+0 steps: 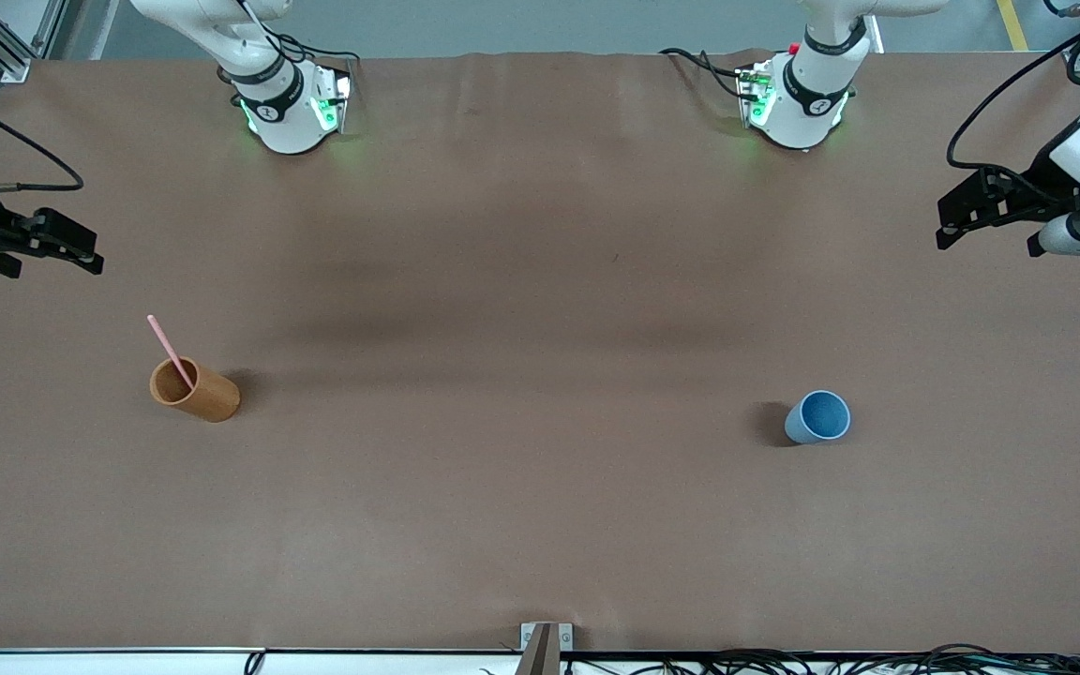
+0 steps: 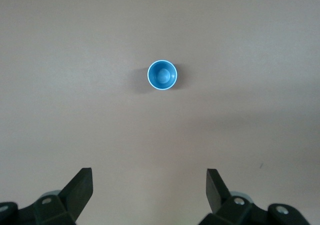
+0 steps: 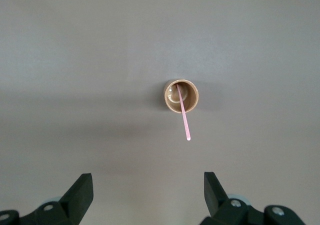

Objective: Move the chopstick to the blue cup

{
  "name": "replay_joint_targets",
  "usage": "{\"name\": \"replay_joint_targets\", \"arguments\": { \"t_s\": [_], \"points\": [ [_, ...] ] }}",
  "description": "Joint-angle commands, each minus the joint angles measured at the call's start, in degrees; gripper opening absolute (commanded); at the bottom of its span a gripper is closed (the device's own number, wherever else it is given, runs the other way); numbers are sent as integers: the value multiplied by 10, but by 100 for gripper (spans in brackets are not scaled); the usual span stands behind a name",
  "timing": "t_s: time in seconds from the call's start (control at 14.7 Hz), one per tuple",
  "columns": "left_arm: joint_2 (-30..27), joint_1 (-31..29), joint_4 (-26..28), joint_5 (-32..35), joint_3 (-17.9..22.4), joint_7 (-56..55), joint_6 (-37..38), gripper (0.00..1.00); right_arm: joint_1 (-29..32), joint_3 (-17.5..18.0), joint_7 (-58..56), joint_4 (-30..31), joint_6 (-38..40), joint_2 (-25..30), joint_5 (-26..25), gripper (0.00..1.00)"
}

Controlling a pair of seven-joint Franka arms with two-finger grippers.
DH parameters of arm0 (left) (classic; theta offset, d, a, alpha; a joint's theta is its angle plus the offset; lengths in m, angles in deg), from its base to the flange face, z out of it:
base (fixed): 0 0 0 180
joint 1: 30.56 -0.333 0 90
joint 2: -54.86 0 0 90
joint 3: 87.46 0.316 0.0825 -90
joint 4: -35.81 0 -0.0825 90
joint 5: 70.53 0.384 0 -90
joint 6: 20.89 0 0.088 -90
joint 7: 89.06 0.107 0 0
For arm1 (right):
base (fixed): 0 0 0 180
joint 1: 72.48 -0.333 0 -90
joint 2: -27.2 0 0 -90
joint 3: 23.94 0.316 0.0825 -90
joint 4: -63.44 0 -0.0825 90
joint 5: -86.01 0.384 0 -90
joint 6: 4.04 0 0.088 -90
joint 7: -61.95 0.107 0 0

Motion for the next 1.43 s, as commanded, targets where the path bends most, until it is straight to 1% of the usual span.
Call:
{"name": "replay_joint_targets", "arguments": {
  "t_s": [0.0, 0.27, 0.41, 0.54, 0.61, 0.68, 0.81, 0.95, 1.15, 1.22, 1.36],
  "points": [
    [5, -1, -17, -2, -2, 4, 14, 100, 7, 3, 1, -2, -6, 13, 8, 98],
    [8, 0, -18, 0, -2, 4, 14, 100, 8, 3, 2, -21, -5, 12, 9, 98],
    [26, 1, -18, 0, -1, 3, 12, 100, 8, 4, 2, -20, -2, 12, 9, 98],
    [39, -10, -13, -7, 4, 6, -21, 100, 10, 3, -1, -14, -3, 12, 10, 98],
    [50, -15, -3, -21, 8, 20, -43, 100, 13, 4, -2, -4, -8, 12, 10, 98],
    [71, -19, 3, -31, 15, 37, -66, 100, 18, 4, -3, 11, -18, 13, 11, 97],
    [121, -19, 16, -32, 16, 39, -122, 100, 35, 4, -11, 59, -47, 20, 14, 96],
    [163, -18, 51, -32, 16, 40, -201, 100, 54, 4, -25, 120, -80, 41, 26, 93],
    [218, -12, 86, -32, 15, 40, -304, 100, 82, 3, -75, 252, -208, 79, 37, 91],
    [229, -12, 95, -31, 15, 39, -324, 100, 91, 3, -92, 292, -248, 88, 49, 90],
    [235, -17, 134, -31, 15, 40, -364, 100, 107, 2, -134, 363, -321, 99, 84, 89]
  ]
}}
